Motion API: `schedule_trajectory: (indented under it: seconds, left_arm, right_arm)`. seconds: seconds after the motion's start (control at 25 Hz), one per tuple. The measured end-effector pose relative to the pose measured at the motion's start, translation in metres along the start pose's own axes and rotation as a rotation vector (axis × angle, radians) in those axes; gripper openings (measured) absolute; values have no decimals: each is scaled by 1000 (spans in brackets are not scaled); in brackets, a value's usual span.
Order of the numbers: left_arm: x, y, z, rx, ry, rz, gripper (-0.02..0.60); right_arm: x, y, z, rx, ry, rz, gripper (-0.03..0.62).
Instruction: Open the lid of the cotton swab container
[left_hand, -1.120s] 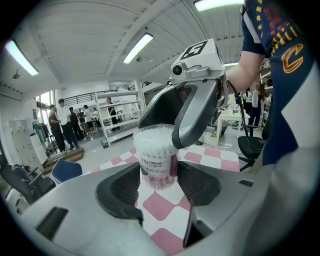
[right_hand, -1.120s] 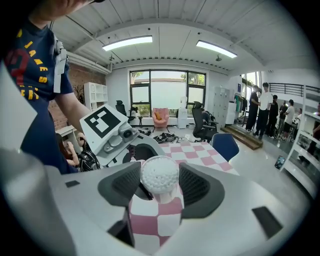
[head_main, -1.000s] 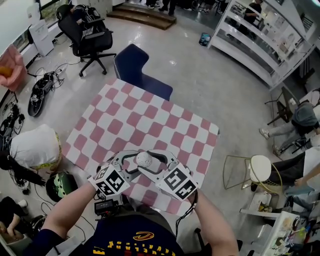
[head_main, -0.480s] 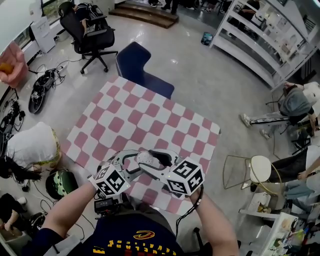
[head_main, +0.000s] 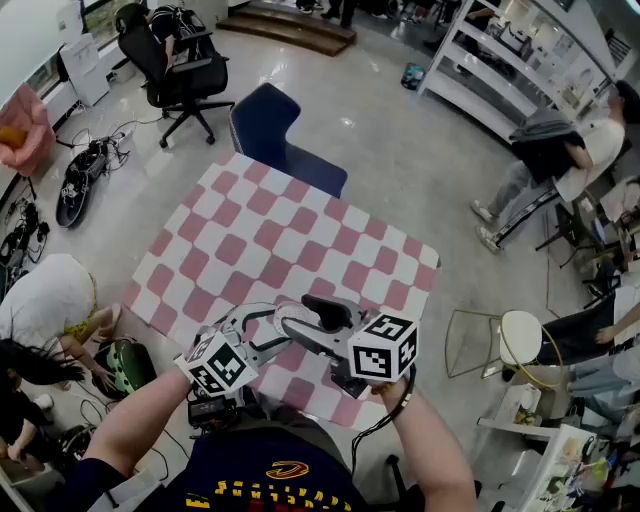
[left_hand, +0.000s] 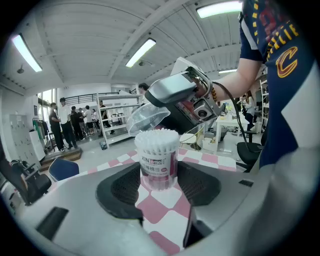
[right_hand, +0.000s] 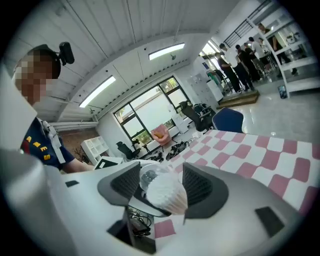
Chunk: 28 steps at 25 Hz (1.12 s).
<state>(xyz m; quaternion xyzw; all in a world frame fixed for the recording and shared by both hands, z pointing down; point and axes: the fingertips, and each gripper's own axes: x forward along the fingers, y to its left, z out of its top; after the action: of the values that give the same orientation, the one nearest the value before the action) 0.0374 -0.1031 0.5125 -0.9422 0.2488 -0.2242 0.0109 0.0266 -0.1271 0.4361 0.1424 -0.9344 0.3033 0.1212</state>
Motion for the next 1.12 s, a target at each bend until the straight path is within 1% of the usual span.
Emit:
schedule_trajectory:
  seconds: [0.12, 0.24, 0.44, 0.64, 0.92, 1.12]
  left_arm:
    - [1, 1, -2, -5, -1, 1, 236]
    - [2, 1, -4, -6, 2, -1, 235]
    - [3, -3, -4, -4, 7, -7, 235]
    - [4, -5, -4, -1, 3, -9, 235]
    - [3, -8, -2, 16, -4, -12, 235]
    - [2, -11, 3, 12, -8, -18, 235]
  right_arm:
    - [-2, -4, 10, -48, -28, -41, 247]
    - [-4, -9, 20, -48, -58, -57, 247]
    - [-11, -23, 34, -14, -99, -77, 247]
    - [-11, -38, 42, -1, -126, -104, 247]
    - [-11, -61, 45, 56, -153, -129, 247]
    - [-13, -75, 44, 95, -154, -147, 247]
